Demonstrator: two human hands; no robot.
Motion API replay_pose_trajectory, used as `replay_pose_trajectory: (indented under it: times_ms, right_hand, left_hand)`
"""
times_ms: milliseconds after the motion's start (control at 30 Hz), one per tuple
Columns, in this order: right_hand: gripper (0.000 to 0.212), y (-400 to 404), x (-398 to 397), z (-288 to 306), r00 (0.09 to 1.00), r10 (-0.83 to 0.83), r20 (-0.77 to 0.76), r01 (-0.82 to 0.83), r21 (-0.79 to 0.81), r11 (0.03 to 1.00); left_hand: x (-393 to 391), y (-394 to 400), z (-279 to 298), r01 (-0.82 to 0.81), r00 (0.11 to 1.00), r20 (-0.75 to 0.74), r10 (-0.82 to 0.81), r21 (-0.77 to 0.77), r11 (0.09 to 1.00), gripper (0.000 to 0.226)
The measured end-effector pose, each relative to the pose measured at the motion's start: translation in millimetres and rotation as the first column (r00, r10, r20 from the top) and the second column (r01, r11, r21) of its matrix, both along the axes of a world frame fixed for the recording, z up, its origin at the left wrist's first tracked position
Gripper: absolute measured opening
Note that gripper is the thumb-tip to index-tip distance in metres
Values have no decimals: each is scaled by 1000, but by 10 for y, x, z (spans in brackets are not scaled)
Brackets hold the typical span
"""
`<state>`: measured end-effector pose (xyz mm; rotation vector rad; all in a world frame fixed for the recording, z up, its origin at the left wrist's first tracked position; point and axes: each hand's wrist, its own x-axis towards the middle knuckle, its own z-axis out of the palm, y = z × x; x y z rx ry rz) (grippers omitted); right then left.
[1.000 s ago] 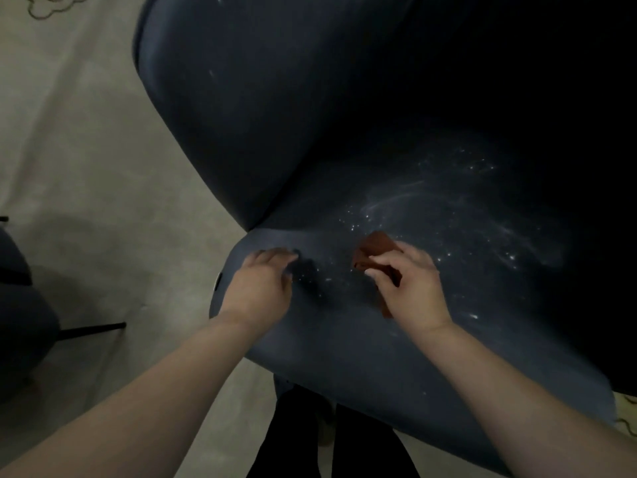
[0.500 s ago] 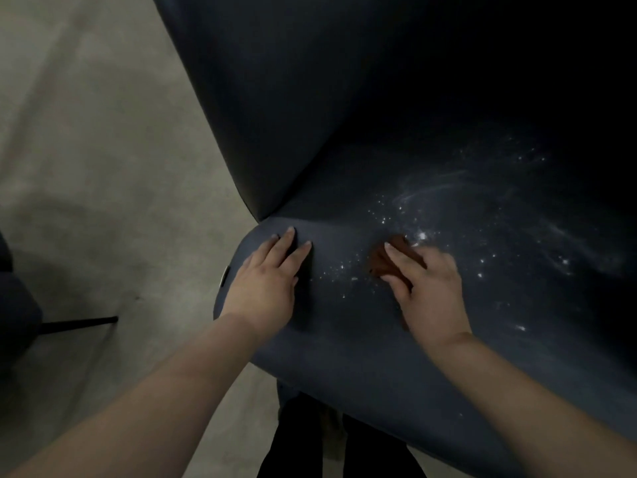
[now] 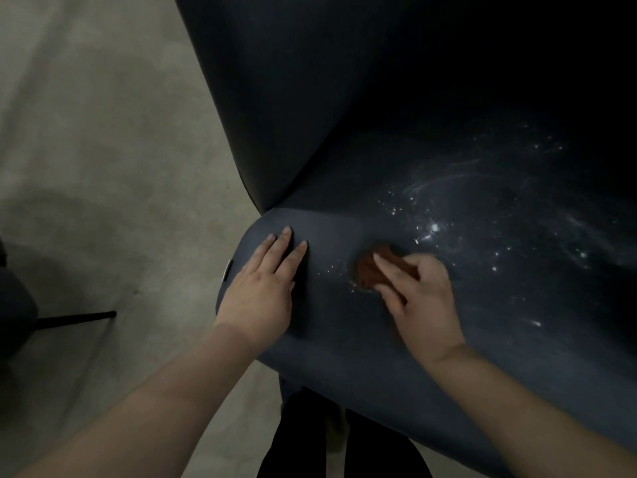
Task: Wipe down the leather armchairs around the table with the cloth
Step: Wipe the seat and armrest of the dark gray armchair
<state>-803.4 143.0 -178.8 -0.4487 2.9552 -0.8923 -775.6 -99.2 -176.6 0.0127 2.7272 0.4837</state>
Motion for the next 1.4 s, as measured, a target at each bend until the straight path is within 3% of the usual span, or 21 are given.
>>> replay_pose_trajectory:
  times_ms: [100,267,467,567,700,800,900,1000,1133,1300,1400]
  right_hand:
    - [42,-274,-238,-39,992,-126,-25,125,-36,992]
    - [47,-194,-58,-21,994,107,-24,-105,52,993]
    - [42,-394,-305,14,997,-67,30,69,-56,996]
    - [45,-609,-233,15,997,69,22,-71,55,996]
    - [56,-250,171,27,981,193,1,-190,180,965]
    - [55,-106,162,31,997,72,-14,-69,151,986]
    - [46,-453,-41,30,998,-55,-21,57,76,995]
    - [45,-748,-38,21,995,97,-24,-92,162,983]
    - [49,-397,111,12,978,204,-38,-191,224,956]
    - [47,-243,65,56,998,-63,-17,64,120,991]
    - [46,-674,131,52,991,127,-29,-124,91,988]
  left_hand:
    - [38,-17,-1,-7,1000,1,7,0,1000,64]
    - [82,-22,17,-11,1000,-1,11,-13,1000,64]
    - [176,-20,69,-56,998,-11,55,-35,998,65]
    - [209,-22,75,-57,998,-9,57,-39,998,68]
    - [229,-22,92,-64,998,-6,64,-32,997,68]
    - [216,-31,86,-58,998,-4,58,-31,998,67]
    - [225,-28,75,-69,998,1,69,-25,997,67]
    - [242,-12,62,-74,997,-2,74,-30,997,67]
    - [254,6,60,-76,997,8,77,-26,997,67]
    - [261,20,83,-75,997,24,75,-26,997,65]
    - [280,16,87,-71,997,22,71,-17,997,65]
